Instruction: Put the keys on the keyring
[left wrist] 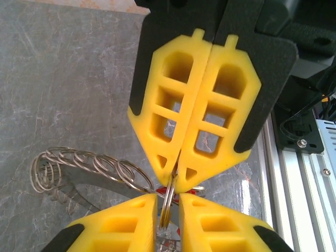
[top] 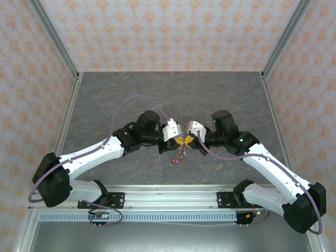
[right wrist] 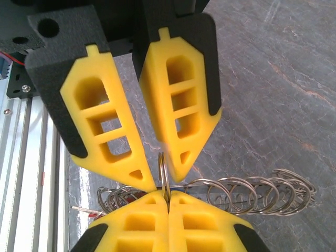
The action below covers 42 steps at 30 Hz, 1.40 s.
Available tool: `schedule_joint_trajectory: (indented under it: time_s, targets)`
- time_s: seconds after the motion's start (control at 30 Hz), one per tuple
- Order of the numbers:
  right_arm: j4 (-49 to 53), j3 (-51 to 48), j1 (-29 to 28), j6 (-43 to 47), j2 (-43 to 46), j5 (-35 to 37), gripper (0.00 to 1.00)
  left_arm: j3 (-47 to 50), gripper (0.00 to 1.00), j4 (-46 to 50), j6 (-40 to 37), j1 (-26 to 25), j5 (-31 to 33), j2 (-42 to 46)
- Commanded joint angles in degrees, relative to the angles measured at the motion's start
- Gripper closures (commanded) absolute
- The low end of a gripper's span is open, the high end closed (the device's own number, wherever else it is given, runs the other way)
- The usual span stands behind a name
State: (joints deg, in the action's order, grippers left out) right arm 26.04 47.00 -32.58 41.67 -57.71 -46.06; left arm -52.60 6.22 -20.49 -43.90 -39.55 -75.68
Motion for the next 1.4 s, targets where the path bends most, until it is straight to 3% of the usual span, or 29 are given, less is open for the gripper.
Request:
schedule_joint_trajectory:
  time_s: [0.0,0.27,0.4,0.73,1.07,1.1,1.2,1.37]
  targets:
    - [0.22,3.40,0.15,1.92,0.61,-0.99,1.00,-1.40,0.86,1.49,-1.04,-0.75,0.29,-0.82]
    - [0.95,4.23,0.03,2.36,0.45,-1.47,1.00,-0.55,1.00,-1.37,0.93,-0.84,-1.23,-0.52]
    - [0.66,3.53,0.06,2.36,0.71,-0.96,1.00,0.73,1.00,-3.93,2.13,-0.84,-1.02,0.00]
    - [-11.38,-6.63,0.53,-3.47,4.04,-0.60,0.85,3.75,1.00,-13.10,7.51,0.13,-4.09,1.98]
    - [-16.07,-9.01,0.97,-6.39,4.95,-1.90,0.97,3.35,1.00,-11.86,7.55,0.57,-5.67,1.25]
    - [-15.43,-8.51,1.02,-6.03,4.88,-1.97,0.97,2.93,1.00,-10.46,6.88,0.57,-5.34,0.97]
    - [-12.64,-6.49,0.96,-4.33,4.13,-2.51,0.98,1.51,0.87,-6.19,4.37,0.57,-3.65,0.29]
    - [-7.39,-2.78,1.02,-1.10,2.29,-3.31,0.99,-1.34,0.83,0.36,0.01,0.48,-3.70,-1.31]
